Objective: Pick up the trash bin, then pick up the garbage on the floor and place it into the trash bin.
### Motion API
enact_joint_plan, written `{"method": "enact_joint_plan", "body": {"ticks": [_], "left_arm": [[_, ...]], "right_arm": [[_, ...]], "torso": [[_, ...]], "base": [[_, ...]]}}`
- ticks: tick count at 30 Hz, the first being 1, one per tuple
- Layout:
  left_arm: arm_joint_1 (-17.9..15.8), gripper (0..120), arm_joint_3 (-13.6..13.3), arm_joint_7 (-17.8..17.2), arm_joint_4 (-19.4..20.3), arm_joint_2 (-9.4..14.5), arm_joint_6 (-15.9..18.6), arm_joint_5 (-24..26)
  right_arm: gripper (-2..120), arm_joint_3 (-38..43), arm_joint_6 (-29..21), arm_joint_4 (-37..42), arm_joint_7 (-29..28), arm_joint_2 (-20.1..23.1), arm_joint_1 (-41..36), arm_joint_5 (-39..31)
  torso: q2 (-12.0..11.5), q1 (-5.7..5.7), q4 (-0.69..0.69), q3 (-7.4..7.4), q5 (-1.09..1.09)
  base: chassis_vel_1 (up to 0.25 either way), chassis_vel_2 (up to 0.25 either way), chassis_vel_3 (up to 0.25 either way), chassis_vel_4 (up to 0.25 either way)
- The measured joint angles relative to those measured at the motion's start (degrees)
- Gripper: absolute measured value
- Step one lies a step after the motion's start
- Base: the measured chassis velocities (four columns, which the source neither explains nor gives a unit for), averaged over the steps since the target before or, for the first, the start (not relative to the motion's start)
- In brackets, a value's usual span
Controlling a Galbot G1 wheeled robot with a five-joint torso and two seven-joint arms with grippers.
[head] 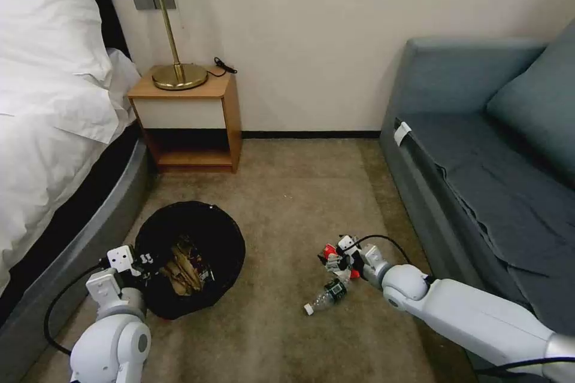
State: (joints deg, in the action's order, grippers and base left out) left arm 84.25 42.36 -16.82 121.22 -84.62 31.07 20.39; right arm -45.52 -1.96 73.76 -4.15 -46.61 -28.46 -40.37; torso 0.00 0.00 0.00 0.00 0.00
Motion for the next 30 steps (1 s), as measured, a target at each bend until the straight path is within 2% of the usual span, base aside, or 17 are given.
{"method": "enact_joint_plan", "body": {"ticks": [6, 15, 19, 20, 22, 25, 28, 30], "left_arm": [[-0.11, 3, -0.37, 0.07, -0.84, 0.08, -0.29, -0.16], [-0.46, 3, -0.53, 0.08, -1.22, 0.11, -0.31, -0.3], [-0.49, 3, -0.53, 0.08, -1.45, 0.16, -0.31, -0.36], [-0.49, 3, -0.53, 0.08, -1.45, 0.16, -0.31, -0.36], [-0.53, 3, -0.51, 0.08, -1.62, 0.25, -0.34, -0.37], [-0.55, 3, -0.5, 0.08, -1.75, 0.26, -0.43, -0.38], [-0.56, 3, -0.53, 0.08, -1.93, 0.25, -0.53, -0.4], [-0.57, 3, -0.55, 0.08, -1.97, 0.25, -0.53, -0.4]], "right_arm": [[100, -2.28, 3.24, -10.66, 2.32, -2.8, 0.91, 3.4], [97, -1.89, 6.4, -20.19, 4.58, -6.58, 0.94, 6.94], [82, -1.26, 8.11, -23.63, 5.22, -8.34, 0.3, 8.11], [82, -1.26, 8.11, -23.63, 5.22, -8.34, 0.3, 8.11], [70, -0.73, 8.96, -24.66, 5.27, -8.95, -0.22, 8.89], [63, -0.54, 9.0, -24.51, 5.19, -8.96, -0.47, 9.03], [48, -0.21, 9.1, -23.96, 5.04, -8.78, -0.83, 9.21], [44, -0.1, 9.15, -23.84, 5.01, -8.73, -0.92, 9.22]], "torso": [[0.0, 0.0, -0.01, 0.0, 0.01], [0.0, 0.0, 0.0, 0.0, 0.0], [0.0, 0.0, 0.0, 0.0, 0.0], [0.0, 0.0, 0.0, 0.0, 0.0], [0.0, 0.0, 0.0, 0.0, 0.0], [0.0, 0.0, 0.0, 0.0, 0.0], [0.0, 0.0, 0.0, 0.0, 0.0], [0.0, 0.0, 0.0, 0.0, 0.0]], "base": [[0.0, 0.0, 0.0, 0.0], [0.0, 0.0, 0.0, 0.0], [0.0, 0.0, 0.0, 0.0], [0.0, 0.0, 0.0, 0.0], [0.0, 0.0, 0.0, 0.0], [0.0, 0.0, 0.0, 0.0], [0.0, 0.0, 0.0, 0.0], [0.0, 0.0, 0.0, 0.0]]}}
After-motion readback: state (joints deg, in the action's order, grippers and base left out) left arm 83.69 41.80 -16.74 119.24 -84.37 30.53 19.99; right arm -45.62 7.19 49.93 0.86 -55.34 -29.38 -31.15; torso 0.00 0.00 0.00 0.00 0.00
